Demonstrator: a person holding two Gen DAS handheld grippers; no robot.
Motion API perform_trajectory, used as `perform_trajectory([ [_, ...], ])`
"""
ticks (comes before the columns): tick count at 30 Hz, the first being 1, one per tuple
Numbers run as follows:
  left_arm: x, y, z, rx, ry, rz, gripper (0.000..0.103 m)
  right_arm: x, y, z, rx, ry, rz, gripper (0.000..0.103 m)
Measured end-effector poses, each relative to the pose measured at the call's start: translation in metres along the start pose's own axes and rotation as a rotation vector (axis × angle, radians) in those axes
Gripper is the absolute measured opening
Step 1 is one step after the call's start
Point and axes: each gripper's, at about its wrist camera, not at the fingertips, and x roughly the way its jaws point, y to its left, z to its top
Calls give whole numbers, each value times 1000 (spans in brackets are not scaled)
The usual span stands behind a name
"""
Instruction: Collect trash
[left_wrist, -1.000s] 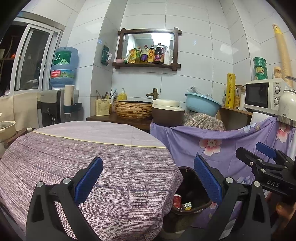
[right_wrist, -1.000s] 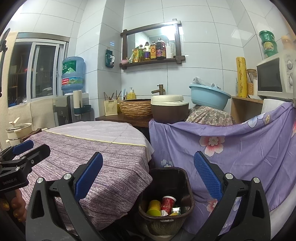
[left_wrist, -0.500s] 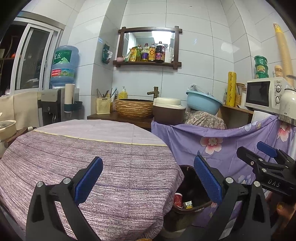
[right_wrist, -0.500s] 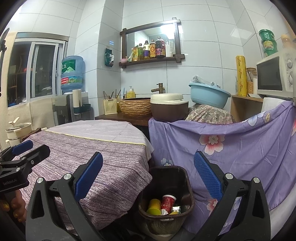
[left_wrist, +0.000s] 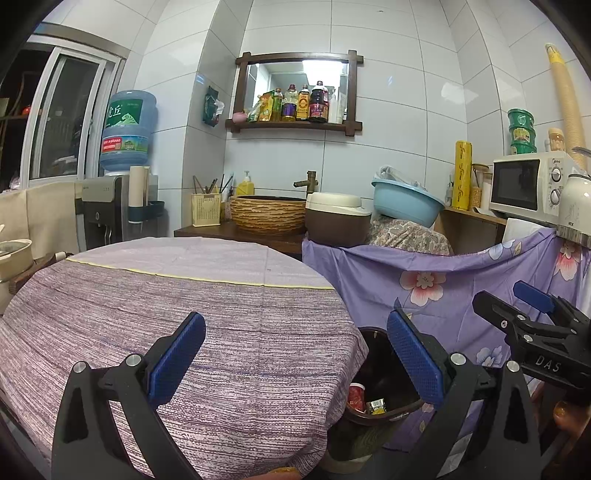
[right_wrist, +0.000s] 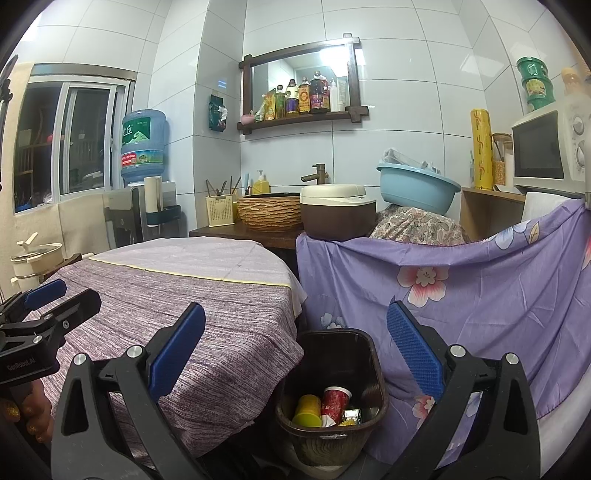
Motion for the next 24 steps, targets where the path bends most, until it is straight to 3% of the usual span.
perform_trajectory([
  [24,2,1,-3,5,1,2,98,1,0,-2,-1,0,0,97],
])
